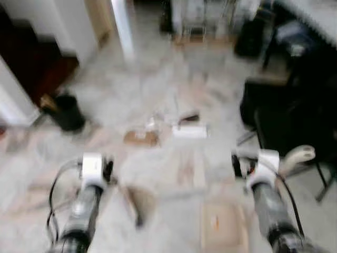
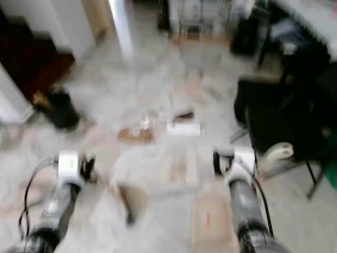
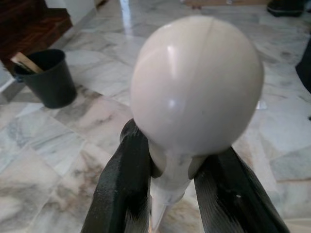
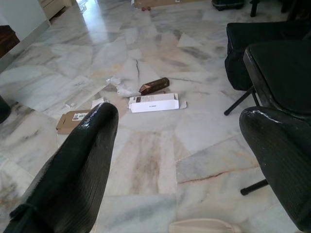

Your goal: Sweep floor

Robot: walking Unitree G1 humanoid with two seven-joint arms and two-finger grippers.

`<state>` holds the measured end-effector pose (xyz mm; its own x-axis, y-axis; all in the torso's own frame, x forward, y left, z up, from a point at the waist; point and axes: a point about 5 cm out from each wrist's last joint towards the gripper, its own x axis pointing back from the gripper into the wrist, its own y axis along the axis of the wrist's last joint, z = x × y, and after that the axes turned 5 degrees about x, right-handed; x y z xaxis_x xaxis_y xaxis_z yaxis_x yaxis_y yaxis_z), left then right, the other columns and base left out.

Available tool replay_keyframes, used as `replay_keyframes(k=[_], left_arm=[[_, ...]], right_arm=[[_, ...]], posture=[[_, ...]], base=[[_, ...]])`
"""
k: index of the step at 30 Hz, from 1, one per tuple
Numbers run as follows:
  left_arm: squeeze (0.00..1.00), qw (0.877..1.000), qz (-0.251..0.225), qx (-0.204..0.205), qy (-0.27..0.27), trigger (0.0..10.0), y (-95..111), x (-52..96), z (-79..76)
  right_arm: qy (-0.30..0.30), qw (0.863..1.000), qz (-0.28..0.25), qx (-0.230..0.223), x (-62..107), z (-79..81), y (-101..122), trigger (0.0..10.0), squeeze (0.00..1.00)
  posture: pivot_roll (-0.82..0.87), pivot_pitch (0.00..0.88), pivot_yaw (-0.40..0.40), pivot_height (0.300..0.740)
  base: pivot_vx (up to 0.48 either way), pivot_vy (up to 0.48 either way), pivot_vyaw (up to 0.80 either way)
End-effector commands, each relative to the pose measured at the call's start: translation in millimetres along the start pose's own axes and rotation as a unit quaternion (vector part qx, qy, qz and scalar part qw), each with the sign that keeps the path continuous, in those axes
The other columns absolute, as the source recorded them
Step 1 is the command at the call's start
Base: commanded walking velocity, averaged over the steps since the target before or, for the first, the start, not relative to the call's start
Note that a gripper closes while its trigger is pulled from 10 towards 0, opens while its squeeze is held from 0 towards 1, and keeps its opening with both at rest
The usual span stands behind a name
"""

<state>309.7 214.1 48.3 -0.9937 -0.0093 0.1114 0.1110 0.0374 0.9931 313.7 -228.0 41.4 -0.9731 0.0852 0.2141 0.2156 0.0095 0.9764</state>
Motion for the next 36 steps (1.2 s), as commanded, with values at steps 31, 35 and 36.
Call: replay_keyframes(k=[31, 35, 36], left_arm=[[0.00, 1.000, -0.003, -0.005, 0.009, 10.0, 2.5, -0.9, 3.3], [0.00, 1.000, -0.003, -0.005, 0.008, 10.0, 2.4, -0.9, 3.1], [0.00, 1.000, -0.003, -0.004, 0.008, 10.0, 2.2, -0.8, 3.1]], right_arm=[[0.004, 1.000, -0.006, -0.006, -4.2, 3.4, 6.4, 10.0, 0.00], [0.003, 1.000, -0.006, -0.006, -3.7, 2.5, 5.9, 10.0, 0.00], [0.002, 1.000, -0.006, -0.007, -3.7, 2.1, 6.0, 10.0, 0.00]], posture=[[-0.03, 0.034, 0.003, 0.740], [-0.03, 0.034, 0.003, 0.740], [-0.03, 0.037, 0.004, 0.740]], base=[[0.000, -0.086, 0.00], [0.000, -0.480, 0.00], [0.000, -0.480, 0.00]])
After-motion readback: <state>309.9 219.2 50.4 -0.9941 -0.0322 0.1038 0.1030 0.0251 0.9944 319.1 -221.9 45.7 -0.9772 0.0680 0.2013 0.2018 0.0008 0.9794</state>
